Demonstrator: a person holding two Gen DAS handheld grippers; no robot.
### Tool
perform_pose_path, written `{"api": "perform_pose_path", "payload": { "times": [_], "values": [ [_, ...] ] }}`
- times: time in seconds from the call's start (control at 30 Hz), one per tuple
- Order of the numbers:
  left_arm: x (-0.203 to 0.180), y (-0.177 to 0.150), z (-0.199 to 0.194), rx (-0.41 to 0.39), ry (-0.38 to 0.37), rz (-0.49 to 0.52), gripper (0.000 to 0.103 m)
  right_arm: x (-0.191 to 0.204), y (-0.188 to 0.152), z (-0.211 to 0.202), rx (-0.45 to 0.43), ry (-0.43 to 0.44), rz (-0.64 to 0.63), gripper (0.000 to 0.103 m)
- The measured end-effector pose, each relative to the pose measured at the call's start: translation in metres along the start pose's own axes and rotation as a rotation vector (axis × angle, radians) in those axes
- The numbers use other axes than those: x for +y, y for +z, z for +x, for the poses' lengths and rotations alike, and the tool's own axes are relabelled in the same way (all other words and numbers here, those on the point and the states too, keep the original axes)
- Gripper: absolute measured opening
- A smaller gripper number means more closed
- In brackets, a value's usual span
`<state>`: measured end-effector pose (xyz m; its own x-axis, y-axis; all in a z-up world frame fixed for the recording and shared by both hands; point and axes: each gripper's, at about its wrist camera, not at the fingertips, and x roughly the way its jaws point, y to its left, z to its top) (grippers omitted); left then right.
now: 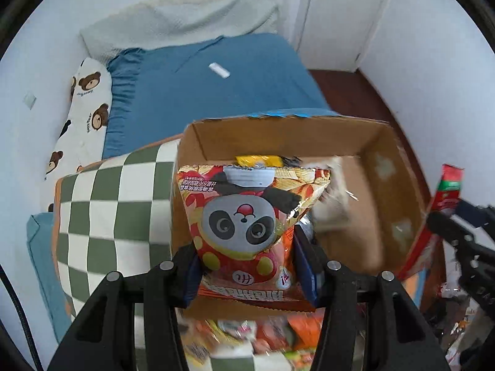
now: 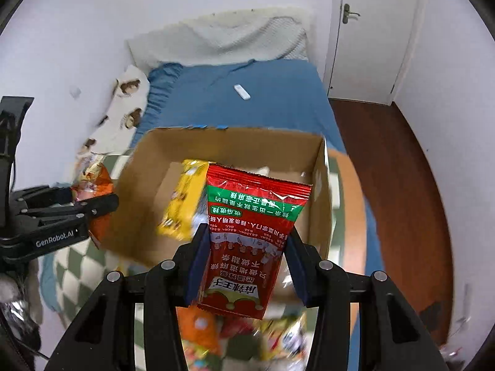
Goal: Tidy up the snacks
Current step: 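Lower both packets into the box beside the others and release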
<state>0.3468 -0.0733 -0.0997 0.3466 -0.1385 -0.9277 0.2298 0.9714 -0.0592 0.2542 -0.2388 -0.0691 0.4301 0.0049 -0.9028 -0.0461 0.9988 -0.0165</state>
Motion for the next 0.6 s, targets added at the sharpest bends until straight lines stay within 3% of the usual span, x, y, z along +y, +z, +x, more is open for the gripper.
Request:
{"api": "perform_pose_path", "payload": {
  "times": [0.2,0.4,0.43,0.53,0.6],
  "values": [
    [0.016,0.042,0.072,0.127,0.049,-0.021,0.049,-0.018,0.063,0.076,0.133,-0.058,-0.045,0.050],
    [0.024,0.057,0.121,0.232,0.035,-0.051,0.050,-0.033,0.076,0.135,0.235,-0.087,-0.040,0.050],
    [0.025,0.058,0.127,0.239,0.028,-0.059,0.055,-0.035,0.077,0.143,0.248,-0.091,-0.036,0.050],
    [0.028,0.061,0.132,0.226,0.031,-0.061,0.090,-0.045,0.080,0.162,0.269,-0.080,0.016,0.061],
    [0.027,0.062,0.131,0.211,0.042,-0.054,0.093,-0.051,0.082,0.171,0.278,-0.072,0.050,0.087]
  ]
}}
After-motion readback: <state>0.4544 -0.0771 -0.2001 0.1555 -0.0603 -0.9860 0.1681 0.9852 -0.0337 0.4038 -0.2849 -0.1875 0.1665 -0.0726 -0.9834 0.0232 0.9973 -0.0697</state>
